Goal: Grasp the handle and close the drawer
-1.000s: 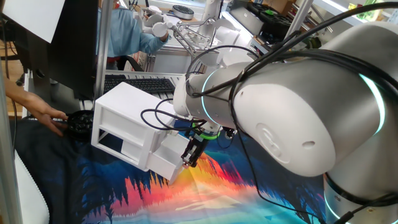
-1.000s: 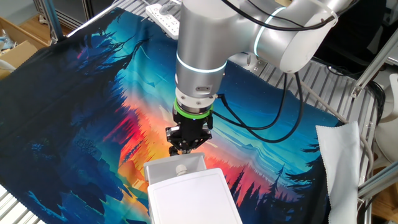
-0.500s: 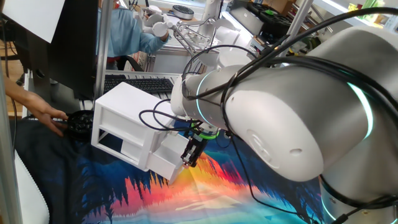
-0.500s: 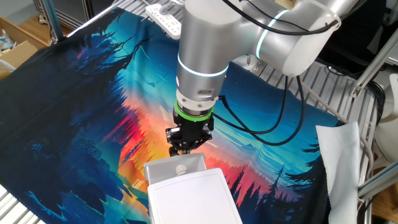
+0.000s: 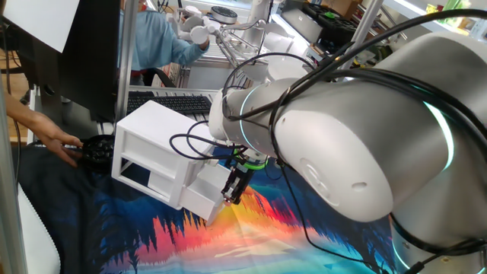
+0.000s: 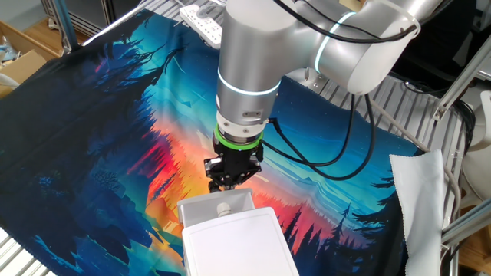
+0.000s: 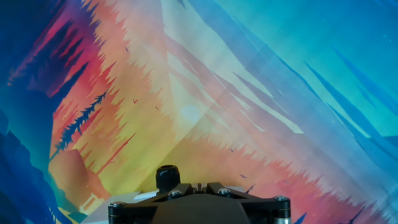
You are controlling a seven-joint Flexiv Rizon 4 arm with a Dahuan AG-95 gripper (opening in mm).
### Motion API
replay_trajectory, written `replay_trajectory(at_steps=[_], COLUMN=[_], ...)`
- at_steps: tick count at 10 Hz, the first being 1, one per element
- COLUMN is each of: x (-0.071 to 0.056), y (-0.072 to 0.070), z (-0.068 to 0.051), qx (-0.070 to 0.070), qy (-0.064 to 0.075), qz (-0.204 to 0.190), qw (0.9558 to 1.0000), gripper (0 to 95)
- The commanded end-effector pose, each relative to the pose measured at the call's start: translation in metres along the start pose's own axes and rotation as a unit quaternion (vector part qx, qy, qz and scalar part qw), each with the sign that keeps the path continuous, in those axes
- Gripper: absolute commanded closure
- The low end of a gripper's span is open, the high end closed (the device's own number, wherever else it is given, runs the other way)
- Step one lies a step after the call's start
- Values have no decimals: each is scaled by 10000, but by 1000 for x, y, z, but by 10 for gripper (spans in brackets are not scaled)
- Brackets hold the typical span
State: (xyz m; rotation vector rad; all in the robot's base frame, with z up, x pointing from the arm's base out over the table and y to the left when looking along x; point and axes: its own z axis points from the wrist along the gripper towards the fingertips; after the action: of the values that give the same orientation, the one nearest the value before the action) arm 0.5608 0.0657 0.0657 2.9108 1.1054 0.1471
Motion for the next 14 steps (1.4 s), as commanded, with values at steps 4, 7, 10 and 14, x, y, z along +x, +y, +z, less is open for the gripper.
replay_trajectory(at_steps=[4, 7, 10, 14], x=[0, 0, 0, 0], y=[-1, -1, -1, -1], z=[-1, -1, -1, -1], qx=[17, 129, 142, 174], qy=[36, 180, 180, 257], qz=[-143, -242, -224, -325], qw=[9999, 9995, 9995, 9990], gripper=[950, 950, 950, 950])
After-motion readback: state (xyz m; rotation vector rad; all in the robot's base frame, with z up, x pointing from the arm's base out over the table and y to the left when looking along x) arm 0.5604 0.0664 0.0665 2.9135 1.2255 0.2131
